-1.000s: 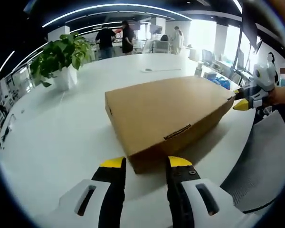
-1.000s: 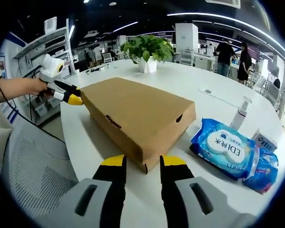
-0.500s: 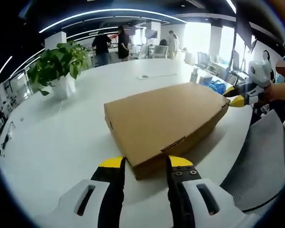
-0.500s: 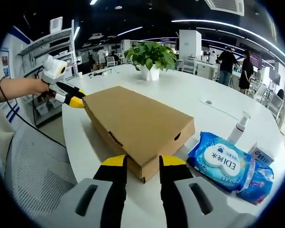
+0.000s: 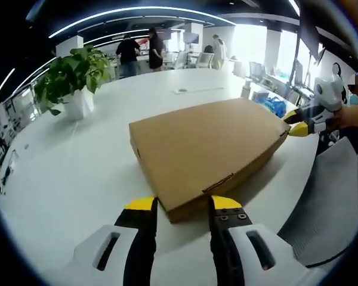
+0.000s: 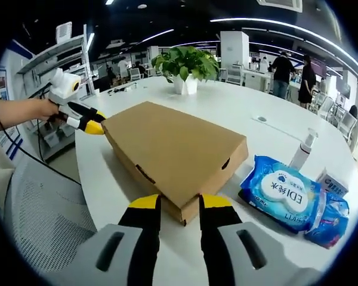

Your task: Operate the shoe box by opening the lid, removing the specified soft item, and placing it in the target area until the item is outside and the box remains undamaged.

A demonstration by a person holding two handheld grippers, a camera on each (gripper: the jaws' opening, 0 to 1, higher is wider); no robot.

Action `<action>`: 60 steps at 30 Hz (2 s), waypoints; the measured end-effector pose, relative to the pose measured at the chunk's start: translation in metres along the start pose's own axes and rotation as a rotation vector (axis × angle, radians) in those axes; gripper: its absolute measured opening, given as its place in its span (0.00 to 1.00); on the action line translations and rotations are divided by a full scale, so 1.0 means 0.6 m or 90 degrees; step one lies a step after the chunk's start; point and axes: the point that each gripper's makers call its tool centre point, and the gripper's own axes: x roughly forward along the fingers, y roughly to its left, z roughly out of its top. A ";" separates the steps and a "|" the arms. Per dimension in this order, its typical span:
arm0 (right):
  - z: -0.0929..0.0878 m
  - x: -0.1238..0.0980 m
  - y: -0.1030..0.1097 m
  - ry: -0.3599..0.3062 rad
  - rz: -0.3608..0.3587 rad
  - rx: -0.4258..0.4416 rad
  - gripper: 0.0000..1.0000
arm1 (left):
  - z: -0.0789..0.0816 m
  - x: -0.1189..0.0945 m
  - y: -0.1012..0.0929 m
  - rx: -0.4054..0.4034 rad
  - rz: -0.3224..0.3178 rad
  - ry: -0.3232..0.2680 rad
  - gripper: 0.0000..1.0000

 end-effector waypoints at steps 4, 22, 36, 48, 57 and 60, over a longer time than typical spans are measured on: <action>0.005 0.005 -0.006 0.001 -0.001 0.002 0.23 | 0.006 0.006 0.005 0.001 0.001 0.001 0.33; 0.036 0.045 -0.058 0.005 -0.009 0.007 0.23 | 0.047 0.054 0.038 0.001 0.002 0.003 0.33; 0.061 0.074 -0.108 0.009 -0.018 0.017 0.23 | 0.088 0.101 0.061 0.003 0.002 0.010 0.34; 0.069 0.083 -0.126 0.011 -0.026 0.027 0.23 | 0.104 0.118 0.068 0.007 0.002 0.014 0.34; 0.064 0.051 -0.130 -0.008 -0.045 0.027 0.26 | 0.101 0.090 0.072 -0.012 0.031 0.007 0.43; 0.057 0.028 -0.131 -0.013 -0.057 0.023 0.27 | 0.100 0.074 0.064 -0.010 0.031 -0.002 0.46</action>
